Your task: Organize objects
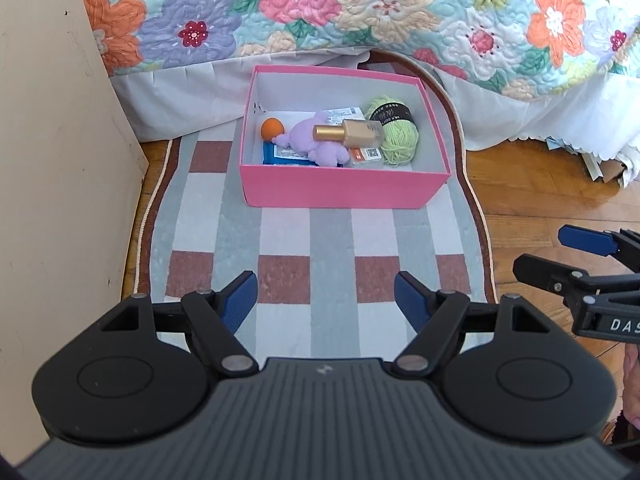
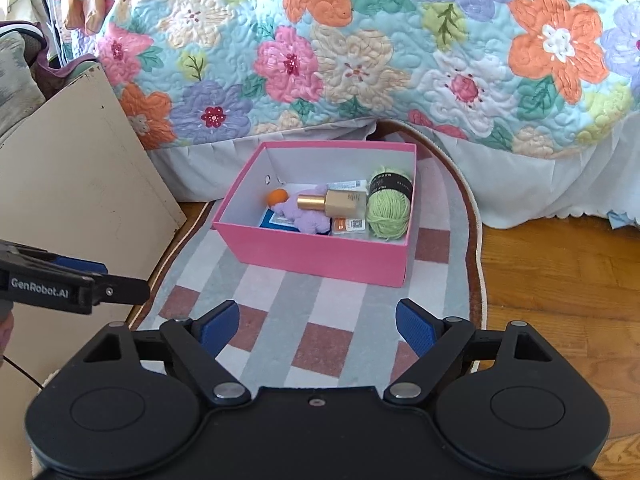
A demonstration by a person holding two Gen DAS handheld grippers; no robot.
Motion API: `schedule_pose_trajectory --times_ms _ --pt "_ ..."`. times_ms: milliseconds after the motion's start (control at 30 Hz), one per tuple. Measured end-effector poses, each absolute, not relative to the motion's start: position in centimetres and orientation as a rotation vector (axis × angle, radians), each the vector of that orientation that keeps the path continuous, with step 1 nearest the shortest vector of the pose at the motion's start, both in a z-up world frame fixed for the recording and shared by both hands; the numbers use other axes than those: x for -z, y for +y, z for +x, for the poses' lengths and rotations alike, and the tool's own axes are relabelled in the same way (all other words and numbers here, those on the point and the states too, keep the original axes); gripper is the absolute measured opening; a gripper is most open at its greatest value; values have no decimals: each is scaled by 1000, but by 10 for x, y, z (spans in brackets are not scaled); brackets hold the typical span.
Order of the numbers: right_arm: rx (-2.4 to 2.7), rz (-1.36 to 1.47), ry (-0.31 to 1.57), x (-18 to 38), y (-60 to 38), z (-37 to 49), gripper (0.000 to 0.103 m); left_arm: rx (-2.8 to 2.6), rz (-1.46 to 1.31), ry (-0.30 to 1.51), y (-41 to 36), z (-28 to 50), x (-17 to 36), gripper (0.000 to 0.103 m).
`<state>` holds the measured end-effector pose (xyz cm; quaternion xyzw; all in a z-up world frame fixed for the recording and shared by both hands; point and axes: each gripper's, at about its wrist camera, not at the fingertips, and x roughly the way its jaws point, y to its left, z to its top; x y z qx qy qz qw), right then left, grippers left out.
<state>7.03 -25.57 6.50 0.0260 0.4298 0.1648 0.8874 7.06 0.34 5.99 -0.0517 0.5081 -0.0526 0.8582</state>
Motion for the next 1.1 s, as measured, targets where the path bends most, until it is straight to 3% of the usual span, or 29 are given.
schedule_pose_trajectory --times_ms 200,333,1100 --pt "-307 43 900 -61 -253 68 94 111 -118 1056 4 66 -56 86" --pt "-292 48 914 -57 -251 69 96 101 -130 1059 6 67 -53 100" --pt "-188 68 1004 -43 -251 77 97 59 -99 1114 4 64 -43 100"
